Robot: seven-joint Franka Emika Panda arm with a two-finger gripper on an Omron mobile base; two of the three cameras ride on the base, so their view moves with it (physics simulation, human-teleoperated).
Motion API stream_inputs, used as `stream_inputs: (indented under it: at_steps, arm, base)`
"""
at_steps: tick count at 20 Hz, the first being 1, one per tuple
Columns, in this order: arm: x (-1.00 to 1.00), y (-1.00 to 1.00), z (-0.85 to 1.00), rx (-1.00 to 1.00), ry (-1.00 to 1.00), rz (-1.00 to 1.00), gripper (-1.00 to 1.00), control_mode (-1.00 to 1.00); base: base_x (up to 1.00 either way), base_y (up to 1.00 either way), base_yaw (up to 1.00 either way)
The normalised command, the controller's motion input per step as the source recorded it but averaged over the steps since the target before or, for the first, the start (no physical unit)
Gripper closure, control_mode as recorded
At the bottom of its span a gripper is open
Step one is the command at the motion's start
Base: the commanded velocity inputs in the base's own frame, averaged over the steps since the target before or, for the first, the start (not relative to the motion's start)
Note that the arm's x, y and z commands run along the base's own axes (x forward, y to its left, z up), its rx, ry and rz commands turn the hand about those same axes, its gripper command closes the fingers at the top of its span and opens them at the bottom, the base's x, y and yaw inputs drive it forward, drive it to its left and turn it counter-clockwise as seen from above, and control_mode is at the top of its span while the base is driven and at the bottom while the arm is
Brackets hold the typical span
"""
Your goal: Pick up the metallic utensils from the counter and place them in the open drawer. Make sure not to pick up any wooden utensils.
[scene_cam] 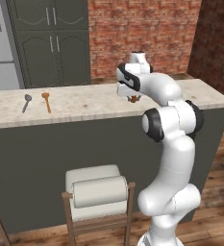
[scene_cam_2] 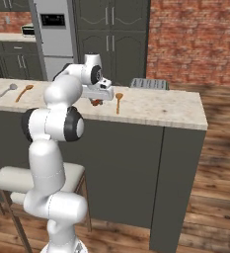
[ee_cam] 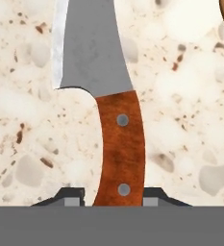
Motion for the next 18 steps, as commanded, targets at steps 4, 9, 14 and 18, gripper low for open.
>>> stream_inputs:
  at_steps: [4, 9, 14, 18]
  arm:
    - [-0.53, 0.02, 0.29, 0.00, -0.01, 0.00, 1.00, -1.00]
    - [-0.99, 0.03, 0.78, 0.00, 0.00, 0.01, 1.00, -1.00]
    - [-1.00, 0.01, 0.88, -0.01, 0.00, 0.07, 1.00, -1.00]
    - [-1.00, 0.00, 0.57, -0.01, 0.00, 0.07, 1.00, -1.00]
  base:
    - [0.00, 0.00, 0.00]
    - [0.00, 0.00, 0.00]
    - [0.00, 0.00, 0.00]
    - [0.00, 0.00, 0.00]
